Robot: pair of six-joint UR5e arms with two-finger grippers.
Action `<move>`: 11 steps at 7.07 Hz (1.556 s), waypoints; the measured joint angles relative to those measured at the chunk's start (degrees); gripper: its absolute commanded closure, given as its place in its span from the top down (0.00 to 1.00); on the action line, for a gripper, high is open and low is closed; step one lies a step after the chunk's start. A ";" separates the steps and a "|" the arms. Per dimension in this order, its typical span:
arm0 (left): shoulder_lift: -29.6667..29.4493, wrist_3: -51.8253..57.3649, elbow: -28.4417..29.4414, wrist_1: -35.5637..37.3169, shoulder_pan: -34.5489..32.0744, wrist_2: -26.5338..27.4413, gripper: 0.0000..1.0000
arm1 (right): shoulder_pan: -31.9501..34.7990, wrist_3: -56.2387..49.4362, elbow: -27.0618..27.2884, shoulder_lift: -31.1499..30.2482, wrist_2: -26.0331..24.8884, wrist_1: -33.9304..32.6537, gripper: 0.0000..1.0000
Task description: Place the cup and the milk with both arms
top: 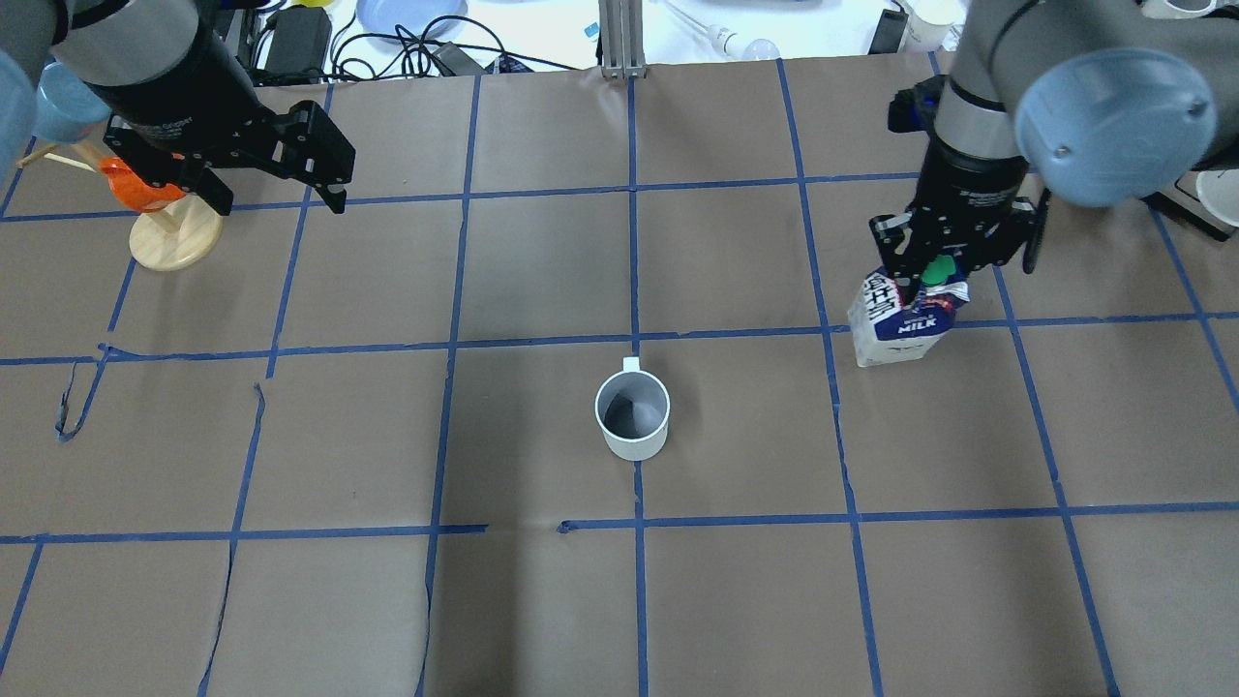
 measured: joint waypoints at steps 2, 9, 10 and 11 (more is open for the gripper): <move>-0.02 0.03 0.00 -0.11 -0.12 -0.01 1.00 | 7.22 8.67 0.06 0.84 2.69 0.51 0.32; -0.03 0.05 -0.04 -0.78 -0.18 -0.02 1.00 | 12.42 14.91 6.18 0.67 10.53 -2.98 1.00; 0.00 0.03 -0.01 -0.73 -0.18 -0.04 1.00 | 12.37 14.86 6.04 0.65 10.09 -3.03 1.00; 0.02 -0.01 -0.01 -0.70 -0.18 -0.05 1.00 | 12.04 14.65 5.50 0.35 9.61 -3.14 1.00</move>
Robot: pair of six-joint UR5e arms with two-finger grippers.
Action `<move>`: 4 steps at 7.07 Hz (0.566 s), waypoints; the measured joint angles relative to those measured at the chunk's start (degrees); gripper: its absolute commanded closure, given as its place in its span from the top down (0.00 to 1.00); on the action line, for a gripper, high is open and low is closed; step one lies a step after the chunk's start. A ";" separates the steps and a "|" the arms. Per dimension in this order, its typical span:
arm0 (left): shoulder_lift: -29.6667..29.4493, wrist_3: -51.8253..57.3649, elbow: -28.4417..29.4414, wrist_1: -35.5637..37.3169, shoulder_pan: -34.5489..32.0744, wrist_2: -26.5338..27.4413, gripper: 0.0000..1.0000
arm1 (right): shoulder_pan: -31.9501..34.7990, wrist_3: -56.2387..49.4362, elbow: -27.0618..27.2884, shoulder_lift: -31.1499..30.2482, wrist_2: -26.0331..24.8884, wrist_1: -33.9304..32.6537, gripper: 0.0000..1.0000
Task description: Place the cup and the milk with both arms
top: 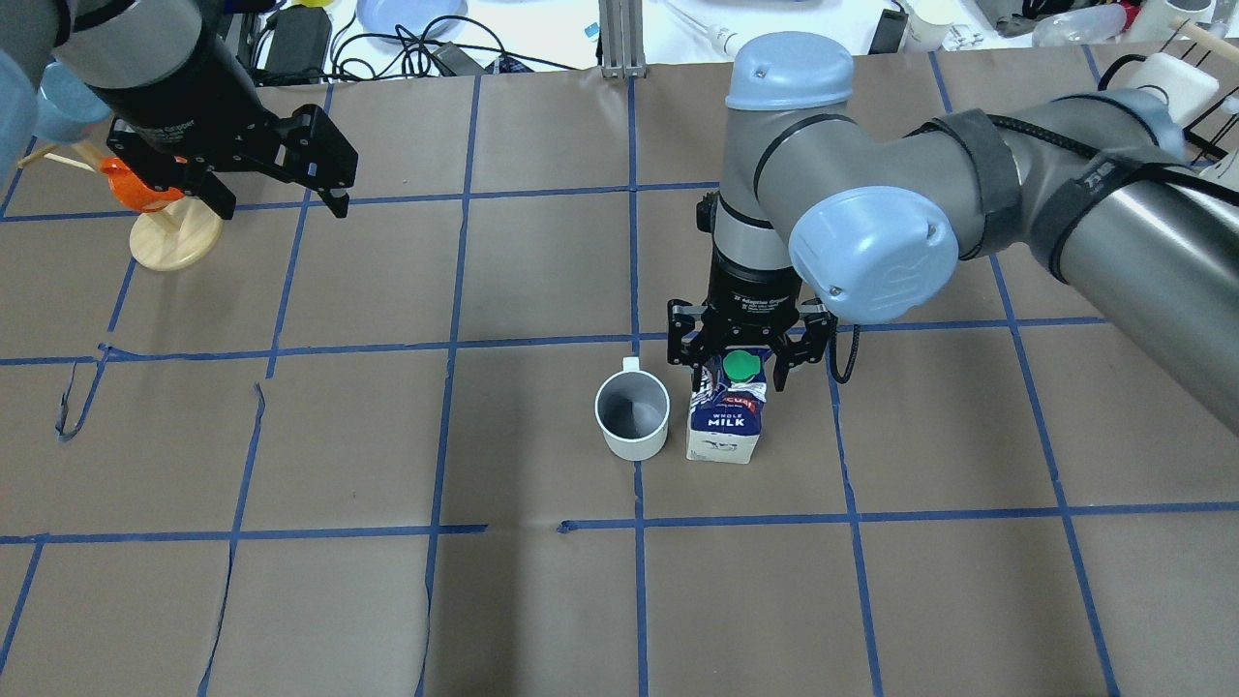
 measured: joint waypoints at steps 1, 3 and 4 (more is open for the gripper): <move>0.01 0.00 0.10 0.01 0.02 0.01 1.00 | -0.68 -0.36 -1.81 -0.91 -1.58 -0.24 1.00; 0.01 -0.01 0.07 0.01 0.08 0.07 1.00 | -2.35 -0.53 -9.81 -2.51 -4.85 0.87 1.00; 0.01 -0.02 0.04 0.01 0.08 0.08 1.00 | -3.10 -0.49 -14.67 -2.96 -5.31 2.19 1.00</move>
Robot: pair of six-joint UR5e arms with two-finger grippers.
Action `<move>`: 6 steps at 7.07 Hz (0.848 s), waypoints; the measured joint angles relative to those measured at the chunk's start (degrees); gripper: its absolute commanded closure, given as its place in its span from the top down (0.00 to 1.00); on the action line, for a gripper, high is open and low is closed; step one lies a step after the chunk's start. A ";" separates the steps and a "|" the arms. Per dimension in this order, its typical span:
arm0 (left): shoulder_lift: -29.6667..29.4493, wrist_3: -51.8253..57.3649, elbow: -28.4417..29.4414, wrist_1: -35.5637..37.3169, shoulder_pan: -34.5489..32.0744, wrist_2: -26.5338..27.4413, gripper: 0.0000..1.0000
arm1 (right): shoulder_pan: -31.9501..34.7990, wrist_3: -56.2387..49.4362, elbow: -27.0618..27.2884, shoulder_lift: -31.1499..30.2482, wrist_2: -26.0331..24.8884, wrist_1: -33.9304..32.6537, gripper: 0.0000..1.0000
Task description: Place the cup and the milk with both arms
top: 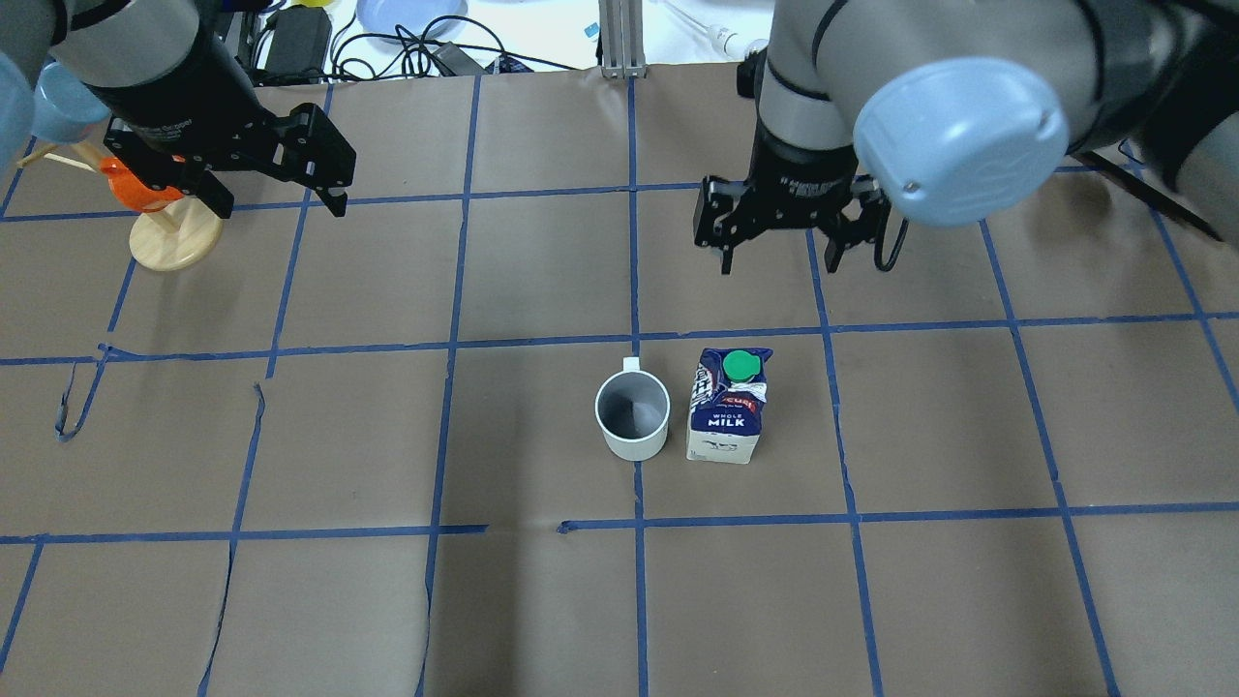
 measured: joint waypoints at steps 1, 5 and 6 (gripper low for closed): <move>0.02 0.00 -0.02 0.00 -0.01 0.00 1.00 | -0.34 0.04 -3.24 -0.56 -0.14 0.93 1.00; 0.01 -0.04 0.04 0.00 0.01 -0.21 1.00 | -2.56 -1.40 -4.80 -2.47 -0.40 1.66 1.00; 0.00 -0.07 0.03 0.00 -0.01 -0.24 1.00 | -5.29 -5.78 -4.19 -2.75 -0.41 1.69 1.00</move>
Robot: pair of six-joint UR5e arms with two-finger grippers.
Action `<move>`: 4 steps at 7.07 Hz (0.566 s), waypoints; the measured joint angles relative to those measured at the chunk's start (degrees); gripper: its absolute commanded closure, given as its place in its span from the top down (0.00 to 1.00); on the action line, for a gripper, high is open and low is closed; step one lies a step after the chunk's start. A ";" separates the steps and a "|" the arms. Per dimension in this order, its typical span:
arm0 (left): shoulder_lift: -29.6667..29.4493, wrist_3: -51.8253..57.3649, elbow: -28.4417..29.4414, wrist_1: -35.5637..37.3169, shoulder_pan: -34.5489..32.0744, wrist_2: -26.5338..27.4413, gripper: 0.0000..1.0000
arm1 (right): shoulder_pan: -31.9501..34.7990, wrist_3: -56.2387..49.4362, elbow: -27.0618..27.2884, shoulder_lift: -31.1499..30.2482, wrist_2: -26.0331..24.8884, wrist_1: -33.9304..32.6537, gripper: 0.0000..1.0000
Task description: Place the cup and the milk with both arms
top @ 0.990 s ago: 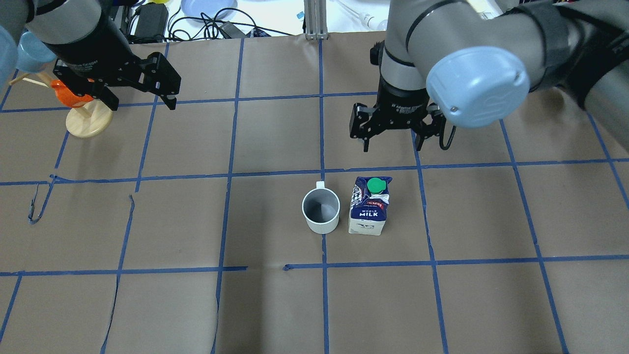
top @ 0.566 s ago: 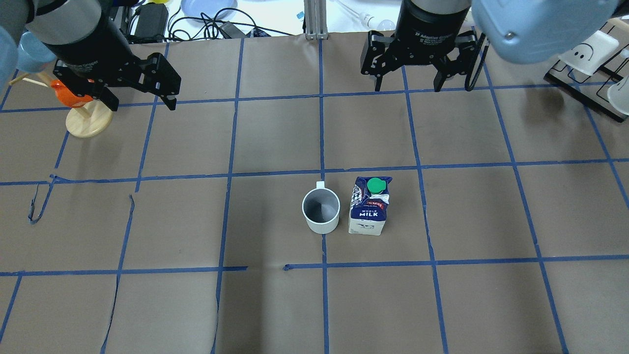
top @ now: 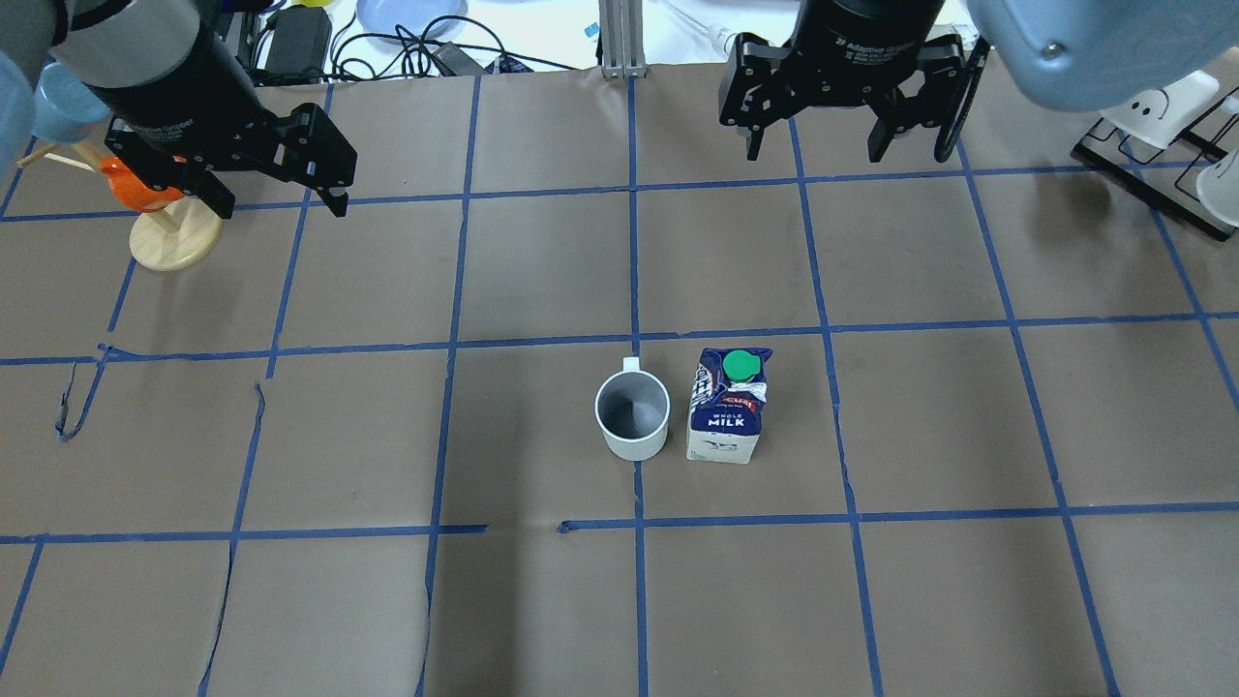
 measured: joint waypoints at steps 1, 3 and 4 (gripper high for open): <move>0.01 -0.01 -0.03 0.00 -0.04 0.01 1.00 | -2.14 -4.20 1.09 -0.67 0.03 -0.07 1.00; 0.06 -0.02 -0.06 0.00 -0.02 0.06 1.00 | -3.27 -6.56 3.97 -1.84 0.40 -1.14 1.00; 0.03 -0.02 -0.06 0.00 0.00 0.07 1.00 | -3.33 -6.76 4.78 -2.22 0.43 -1.58 1.00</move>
